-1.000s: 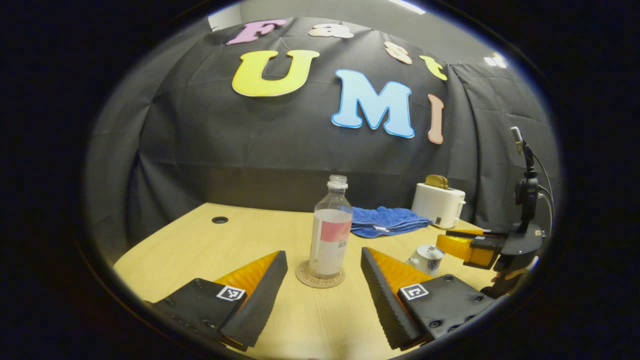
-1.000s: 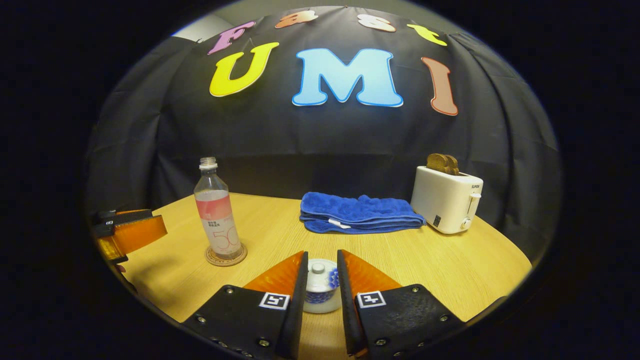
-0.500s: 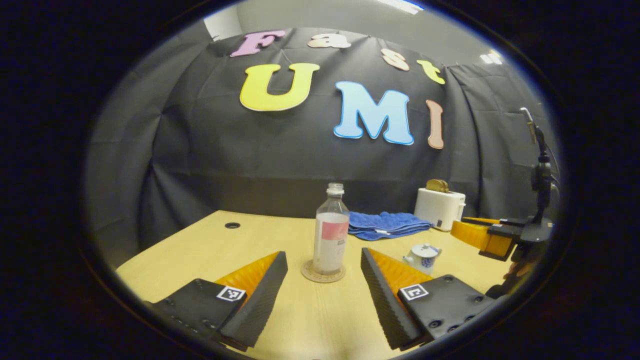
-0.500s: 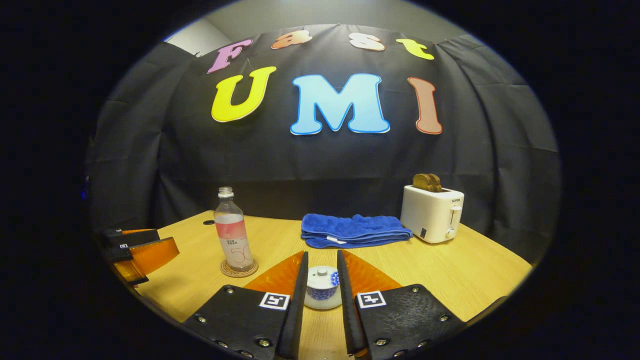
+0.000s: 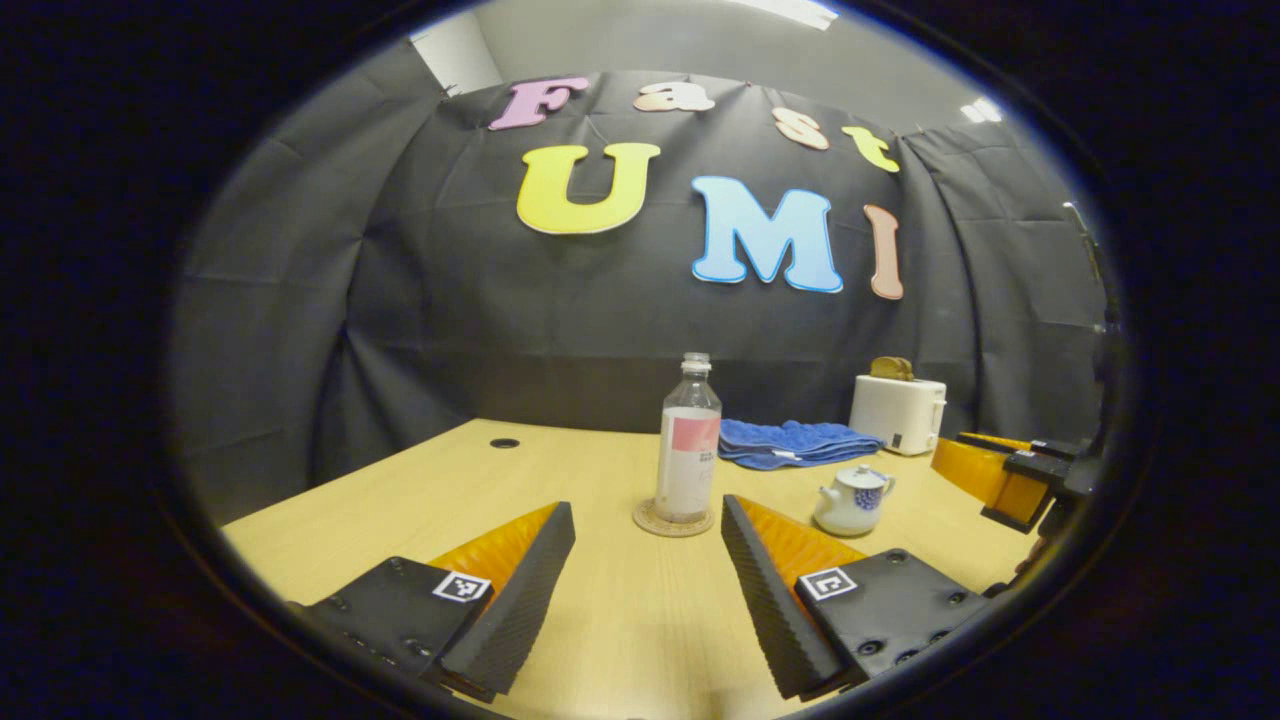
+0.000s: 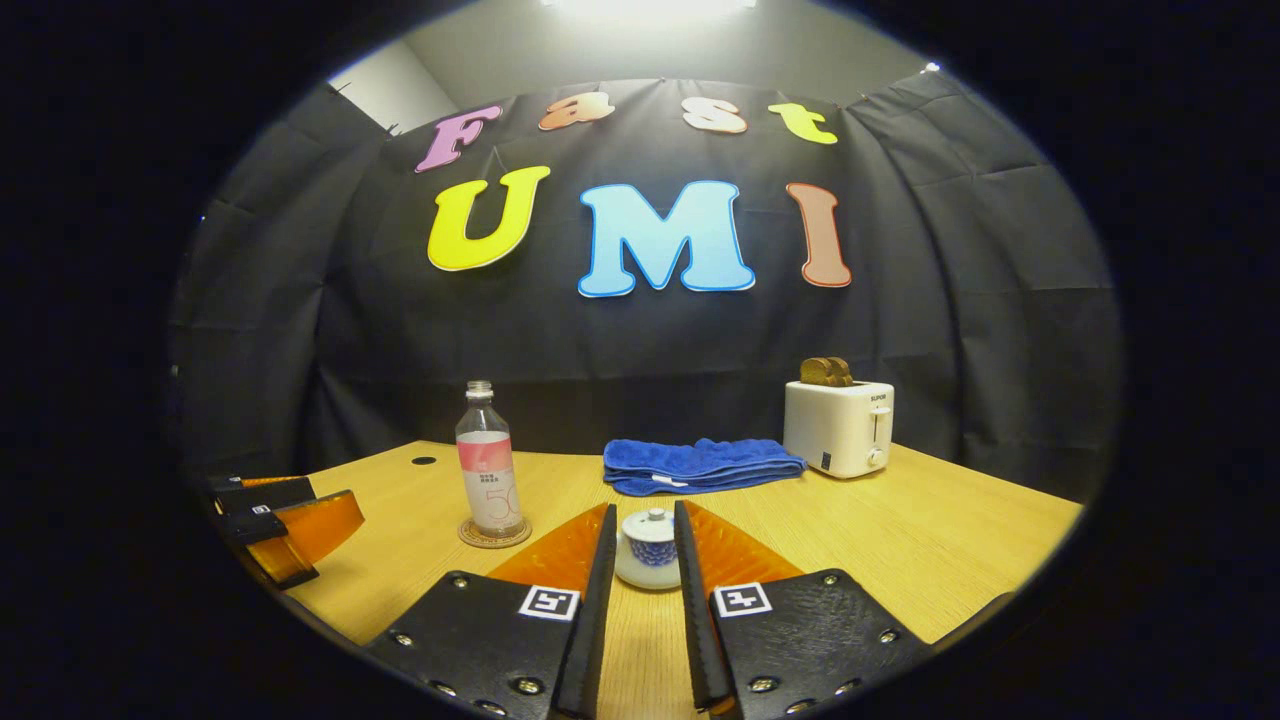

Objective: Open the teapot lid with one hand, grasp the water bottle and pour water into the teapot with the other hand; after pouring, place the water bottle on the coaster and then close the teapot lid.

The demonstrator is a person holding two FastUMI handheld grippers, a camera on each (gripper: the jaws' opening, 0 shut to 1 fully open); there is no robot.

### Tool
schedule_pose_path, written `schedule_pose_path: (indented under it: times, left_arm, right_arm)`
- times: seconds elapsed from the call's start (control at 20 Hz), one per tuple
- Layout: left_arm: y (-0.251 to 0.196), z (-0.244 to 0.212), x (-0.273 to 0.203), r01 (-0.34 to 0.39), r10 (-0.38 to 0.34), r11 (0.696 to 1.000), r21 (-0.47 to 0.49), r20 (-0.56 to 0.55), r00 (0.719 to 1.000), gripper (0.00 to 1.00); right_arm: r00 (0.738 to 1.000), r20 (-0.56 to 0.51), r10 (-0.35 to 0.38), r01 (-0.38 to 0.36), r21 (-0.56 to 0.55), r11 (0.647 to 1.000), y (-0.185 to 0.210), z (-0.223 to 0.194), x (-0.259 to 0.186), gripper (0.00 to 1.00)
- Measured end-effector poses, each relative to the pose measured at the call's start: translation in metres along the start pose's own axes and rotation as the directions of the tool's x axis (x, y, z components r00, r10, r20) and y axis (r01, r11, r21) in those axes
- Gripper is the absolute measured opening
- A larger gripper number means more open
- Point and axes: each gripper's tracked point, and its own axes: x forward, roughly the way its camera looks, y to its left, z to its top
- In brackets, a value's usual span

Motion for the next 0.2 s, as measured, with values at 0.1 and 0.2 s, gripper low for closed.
schedule_pose_path:
  times: [0.1,0.2]
  left_arm:
    - [0.0039,-0.0002,-0.0055,-0.021,0.021,1.0,-0.001,0.019,1.0,1.0]
    - [0.0055,-0.0011,-0.0085,-0.037,0.037,0.999,-0.001,0.033,0.999,0.99]
  right_arm:
    - [1.0,0.003,0.004,-0.004,0.003,1.0,0.0028,-0.0056,-0.004,0.35]
    - [1.0,0.008,0.0,0.0,-0.004,1.0,0.0036,-0.0092,-0.0067,0.35]
